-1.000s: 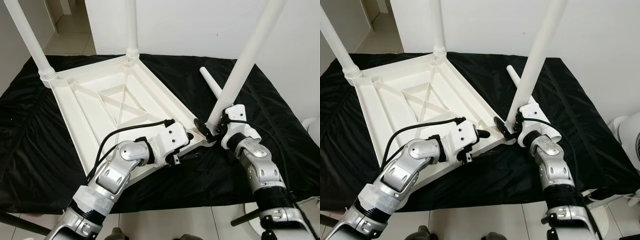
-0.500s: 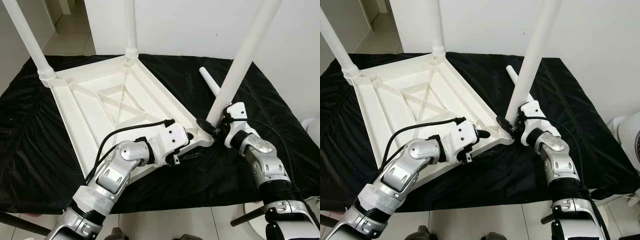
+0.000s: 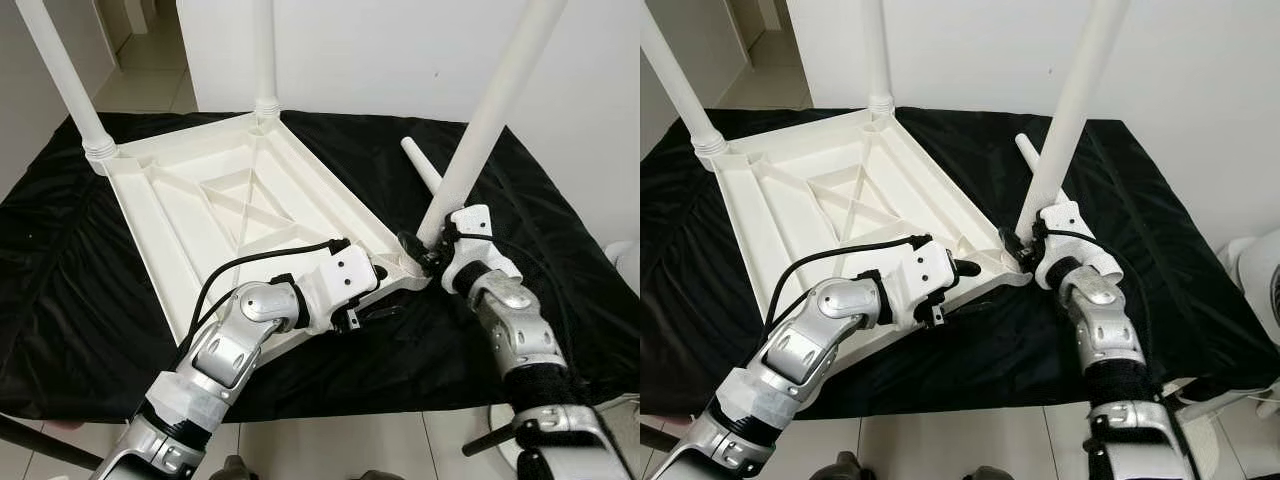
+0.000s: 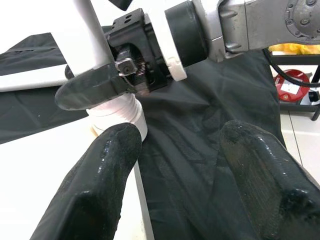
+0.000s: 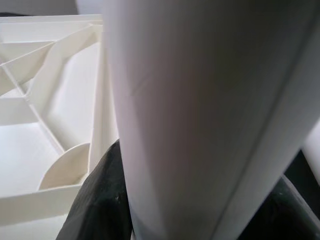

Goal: Building children table

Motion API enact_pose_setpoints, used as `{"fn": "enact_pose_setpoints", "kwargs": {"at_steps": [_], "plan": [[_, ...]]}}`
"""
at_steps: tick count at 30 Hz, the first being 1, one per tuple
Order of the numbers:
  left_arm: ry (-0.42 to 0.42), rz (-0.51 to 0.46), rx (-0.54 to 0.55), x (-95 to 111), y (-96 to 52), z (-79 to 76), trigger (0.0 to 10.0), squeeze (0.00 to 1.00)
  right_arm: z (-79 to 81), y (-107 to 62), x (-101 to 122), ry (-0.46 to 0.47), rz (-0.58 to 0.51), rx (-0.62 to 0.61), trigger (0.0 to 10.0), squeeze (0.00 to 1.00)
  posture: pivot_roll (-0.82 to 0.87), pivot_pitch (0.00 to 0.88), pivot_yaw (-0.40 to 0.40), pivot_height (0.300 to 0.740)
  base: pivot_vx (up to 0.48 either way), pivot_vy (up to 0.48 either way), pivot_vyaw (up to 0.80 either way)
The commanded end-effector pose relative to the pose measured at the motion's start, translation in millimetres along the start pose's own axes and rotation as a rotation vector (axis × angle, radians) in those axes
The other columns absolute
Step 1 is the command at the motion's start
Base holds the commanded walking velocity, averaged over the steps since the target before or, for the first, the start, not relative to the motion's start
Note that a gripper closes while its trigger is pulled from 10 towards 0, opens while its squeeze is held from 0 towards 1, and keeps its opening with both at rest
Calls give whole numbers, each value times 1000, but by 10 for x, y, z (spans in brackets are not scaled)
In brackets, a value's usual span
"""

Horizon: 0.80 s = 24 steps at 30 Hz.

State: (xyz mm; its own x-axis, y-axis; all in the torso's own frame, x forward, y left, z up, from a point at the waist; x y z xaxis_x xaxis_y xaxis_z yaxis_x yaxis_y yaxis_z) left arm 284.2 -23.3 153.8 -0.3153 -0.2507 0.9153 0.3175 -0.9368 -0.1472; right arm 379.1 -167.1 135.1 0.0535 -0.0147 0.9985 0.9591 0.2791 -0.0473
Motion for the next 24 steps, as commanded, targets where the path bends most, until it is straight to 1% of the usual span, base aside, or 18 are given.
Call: {"fn": "enact_pose_setpoints", "kwargs": {"at_steps": [1,3,4,5,6,9,11,13,14,15,17,19,24], "plan": [[6,14,11,-22,6,9,10000,0,-72,-33,-83,29,31,-96,10000,0,-18,0,-14,740,0,0,0],[8,16,8,-27,2,10,10000,0,8,-34,-26,61,-7,-164,10000,0,-17,0,-13,740,0,0,0],[8,16,8,-27,2,10,10000,0,8,-34,-26,61,-7,-164,10000,0,-17,0,-13,740,0,0,0],[8,17,8,-29,2,11,10000,0,50,-38,-10,66,-20,-194,10000,0,-18,0,-12,740,0,0,0],[8,17,7,-28,2,8,10000,0,78,-47,-5,73,-29,-245,10000,0,-16,0,-12,740,0,0,0],[12,15,5,-19,4,-2,10000,0,94,-81,-22,93,-37,-354,10000,0,-14,0,-12,740,0,0,0],[12,13,6,-14,5,2,10000,0,124,-103,-50,127,-36,-413,10000,0,-11,0,-13,740,0,0,0],[12,13,6,-14,5,2,10000,0,124,-103,-50,127,-36,-413,10000,0,-11,0,-13,740,0,0,0],[12,13,8,-13,5,10,10000,0,162,-121,-38,140,-42,-465,10000,0,-8,0,-15,740,0,0,0],[11,13,9,-14,5,13,10000,0,170,-125,-22,140,-49,-481,10000,0,-8,0,-15,740,0,0,0],[12,14,10,-13,2,16,10000,0,177,-111,28,173,-68,-490,10000,0,-6,0,-15,740,0,0,0],[11,15,10,-17,-1,17,10000,0,179,-111,47,180,-72,-487,10000,0,-7,0,-12,740,0,0,0],[11,15,10,-18,-2,14,10000,0,174,-134,69,170,-69,-497,10000,0,-10,0,-12,740,0,0,0]]}}
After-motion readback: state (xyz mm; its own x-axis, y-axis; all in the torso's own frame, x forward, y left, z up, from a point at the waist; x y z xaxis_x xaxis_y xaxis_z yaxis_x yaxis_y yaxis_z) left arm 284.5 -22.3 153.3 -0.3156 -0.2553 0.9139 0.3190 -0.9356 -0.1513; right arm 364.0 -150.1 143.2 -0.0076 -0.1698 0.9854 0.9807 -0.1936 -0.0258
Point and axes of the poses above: a point about 5 cm out from each wrist's last joint towards the gripper, its own y axis pointing out of the wrist towards the gripper, its own x axis along the axis of the wrist's last joint, z = x × y, the point moved 5 cm from there along y, pointing out of the wrist towards the gripper, and after that the axes turned 5 degrees about y, right-handed, at the moved point
